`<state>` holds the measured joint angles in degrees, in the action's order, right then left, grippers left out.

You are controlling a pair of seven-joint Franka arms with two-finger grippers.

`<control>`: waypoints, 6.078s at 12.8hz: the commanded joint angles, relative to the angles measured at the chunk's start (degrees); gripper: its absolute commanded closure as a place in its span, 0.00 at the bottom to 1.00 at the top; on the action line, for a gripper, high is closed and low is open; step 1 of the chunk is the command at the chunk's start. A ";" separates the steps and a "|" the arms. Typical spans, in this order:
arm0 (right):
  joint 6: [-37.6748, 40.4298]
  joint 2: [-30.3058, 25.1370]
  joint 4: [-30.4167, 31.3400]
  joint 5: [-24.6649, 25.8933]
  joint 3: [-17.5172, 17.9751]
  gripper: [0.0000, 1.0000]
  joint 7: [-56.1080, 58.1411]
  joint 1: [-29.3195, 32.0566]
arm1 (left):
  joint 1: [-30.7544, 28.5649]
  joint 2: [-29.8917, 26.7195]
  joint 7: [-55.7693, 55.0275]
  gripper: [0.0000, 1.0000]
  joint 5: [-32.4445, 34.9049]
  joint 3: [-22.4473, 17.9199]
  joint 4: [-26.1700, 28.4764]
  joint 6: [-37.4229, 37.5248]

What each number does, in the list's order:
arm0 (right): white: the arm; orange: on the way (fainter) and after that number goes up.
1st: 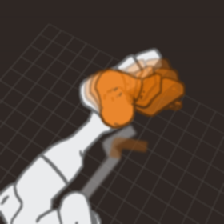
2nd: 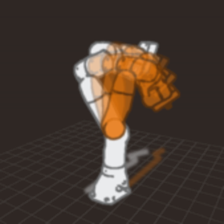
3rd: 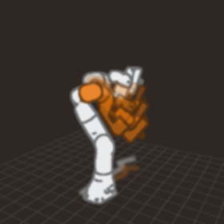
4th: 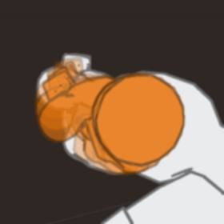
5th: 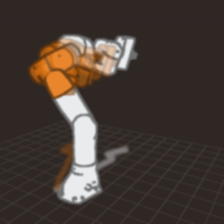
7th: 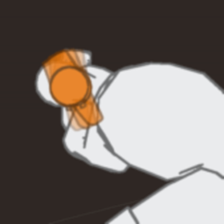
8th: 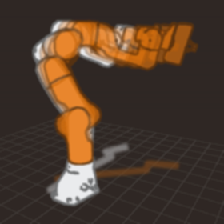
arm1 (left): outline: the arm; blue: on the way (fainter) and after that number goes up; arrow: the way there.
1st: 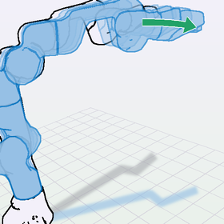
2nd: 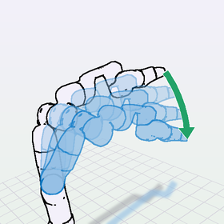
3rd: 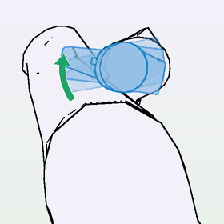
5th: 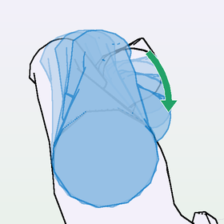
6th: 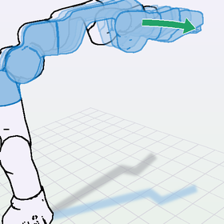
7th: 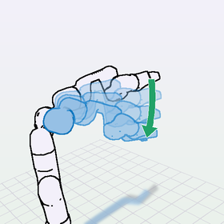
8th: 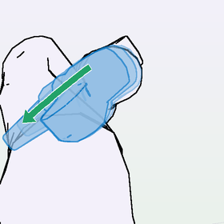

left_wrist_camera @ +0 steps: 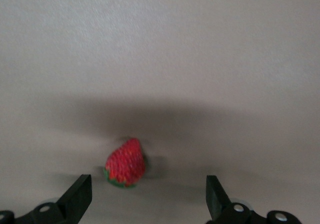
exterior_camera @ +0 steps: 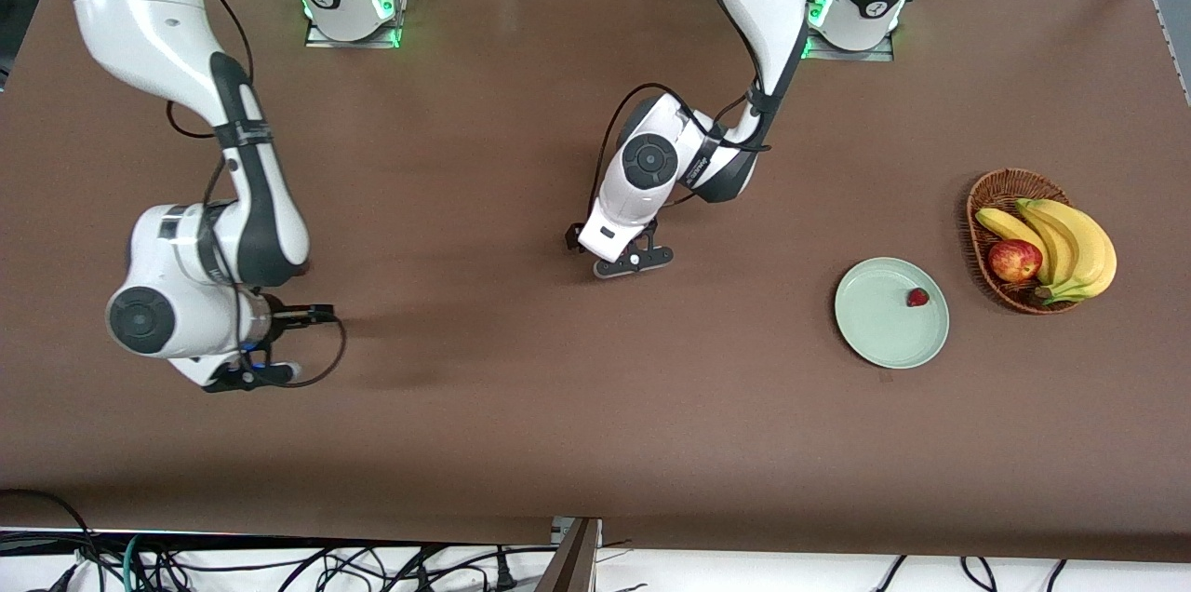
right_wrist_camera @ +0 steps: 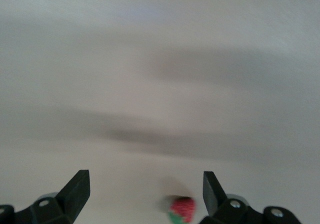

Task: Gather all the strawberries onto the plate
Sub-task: 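Grasp the second strawberry with the left gripper while the right gripper reaches the last, then place the strawberry on the plate with the left gripper while the right gripper grasps, then carry the last strawberry to mid-table and release it with the right gripper, then grasp the last strawberry with the left gripper while the right gripper withdraws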

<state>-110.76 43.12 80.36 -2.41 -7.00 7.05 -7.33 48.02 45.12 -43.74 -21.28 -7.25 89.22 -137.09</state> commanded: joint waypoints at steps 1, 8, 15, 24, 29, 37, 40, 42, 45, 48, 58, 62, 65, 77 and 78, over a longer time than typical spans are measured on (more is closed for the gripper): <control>-2.78 -1.29 5.23 -0.14 -0.56 0.00 0.86 0.04 | -0.03 1.37 -0.03 0.06 3.06 -0.57 -1.77 0.94; -14.83 -7.08 21.32 0.03 -0.65 0.00 3.32 0.04 | -0.12 3.05 1.90 0.95 8.97 -0.57 -1.50 1.03; -15.53 -11.57 29.84 0.12 -2.49 0.00 3.50 0.03 | -3.44 -1.77 7.50 1.00 8.88 -0.40 -0.45 2.26; -17.20 -11.66 30.29 -0.32 -2.58 0.33 2.45 -0.05 | -25.58 -18.74 47.82 1.00 10.10 -0.57 16.59 10.26; -17.82 -11.57 30.29 -0.32 -2.67 0.75 2.45 -0.05 | -30.53 -17.79 61.13 1.00 15.19 -7.24 18.98 7.55; -16.50 -9.39 16.61 -0.93 2.60 0.79 -25.60 -13.37 | -31.07 -18.83 60.27 0.00 17.23 -6.99 19.76 7.27; -17.03 -3.86 7.48 -1.02 2.78 0.79 -48.10 -25.51 | -28.61 -22.43 58.95 0.00 15.57 -5.58 21.00 9.89; -18.16 1.23 1.14 -0.93 3.39 0.79 -60.43 -31.84 | -27.29 -24.01 55.62 0.01 15.04 -5.58 20.82 10.35; -28.24 5.12 -0.56 -0.93 4.00 0.79 -69.25 -37.22 | -23.08 -23.24 48.51 0.01 14.95 -5.58 20.38 9.56; -33.19 7.14 -0.65 -0.93 6.64 0.74 -71.21 -38.20 | -20.43 -19.90 44.97 0.01 8.46 -5.58 18.54 8.94; -11.35 -3.73 -5.30 -0.85 6.03 0.00 -38.74 -24.42 | -5.24 -9.18 18.19 0.01 7.12 -5.58 10.72 2.44; 3.41 -10.59 -5.30 -0.59 5.94 0.00 -19.03 -15.10 | 0.05 -1.28 8.17 0.01 7.21 -5.58 1.07 0.51; 14.66 -15.50 -5.48 -0.32 5.94 0.00 -9.71 -8.68 | 3.03 3.03 0.26 0.02 7.56 -5.67 -5.18 0.50; 26.57 -39.07 5.51 4.34 7.52 0.00 -9.77 5.22 | 4.28 3.40 -0.65 1.00 8.00 -5.32 -5.02 1.20; 26.65 -39.34 5.33 4.43 7.79 0.00 -9.68 5.74 | 3.49 0.88 -0.65 1.00 8.00 -5.32 -3.97 2.86</control>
<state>-82.94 6.40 83.54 0.99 -0.97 -3.22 -3.54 52.34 48.96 -44.30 -13.41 -12.24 84.29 -136.95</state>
